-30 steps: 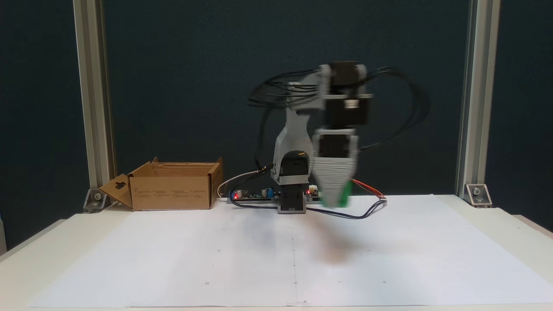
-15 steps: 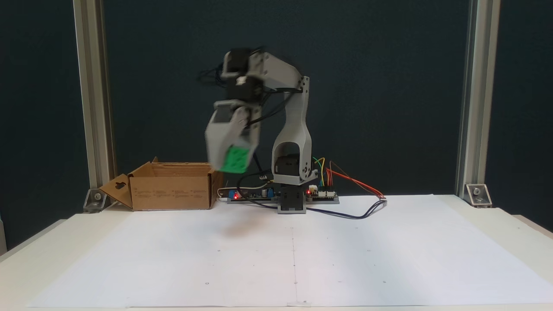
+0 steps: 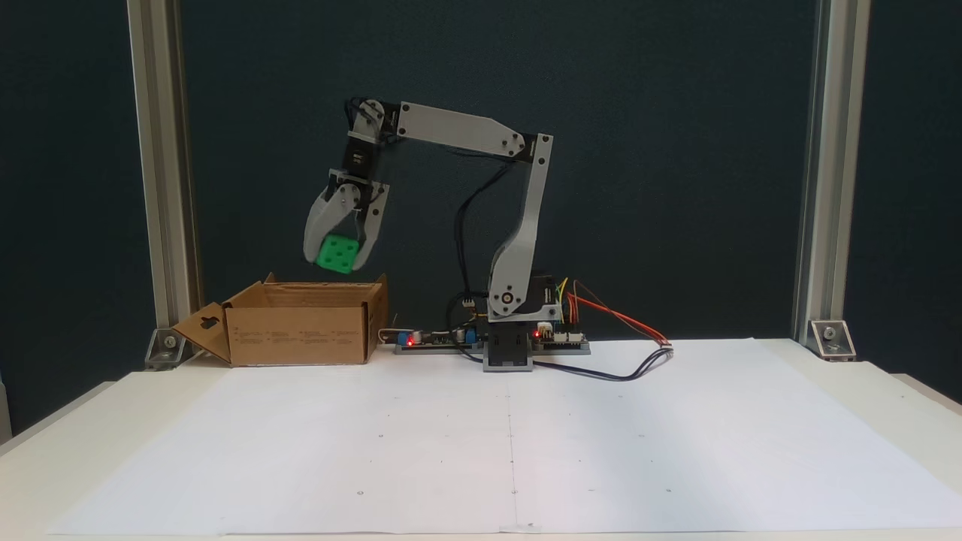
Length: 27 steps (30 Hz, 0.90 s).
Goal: Grasp a green dice and put it in the bin.
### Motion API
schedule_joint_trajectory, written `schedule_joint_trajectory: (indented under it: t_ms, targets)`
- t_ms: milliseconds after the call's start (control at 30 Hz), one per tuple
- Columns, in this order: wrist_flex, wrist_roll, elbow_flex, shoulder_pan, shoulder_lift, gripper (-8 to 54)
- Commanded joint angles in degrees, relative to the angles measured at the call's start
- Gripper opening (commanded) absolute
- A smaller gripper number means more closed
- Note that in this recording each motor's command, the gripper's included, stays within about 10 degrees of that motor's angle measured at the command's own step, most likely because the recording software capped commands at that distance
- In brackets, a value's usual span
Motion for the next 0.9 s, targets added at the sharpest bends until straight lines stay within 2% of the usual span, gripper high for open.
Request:
schedule_joint_trajectory:
  t_ms: [0, 100, 500, 733, 867]
  targets:
    - [-4.13, -7.73, -1.32, 5.10, 1.67, 11.5]
    - [-6.50, -9.05, -1.32, 9.67, 0.97, 11.5]
    - [-18.90, -9.49, -1.05, 12.66, -12.92, 11.5]
    - [-22.06, -9.40, 0.18, 12.92, -16.08, 11.5]
    - [-22.06, -9.32, 4.04, 13.10, -16.08, 25.0]
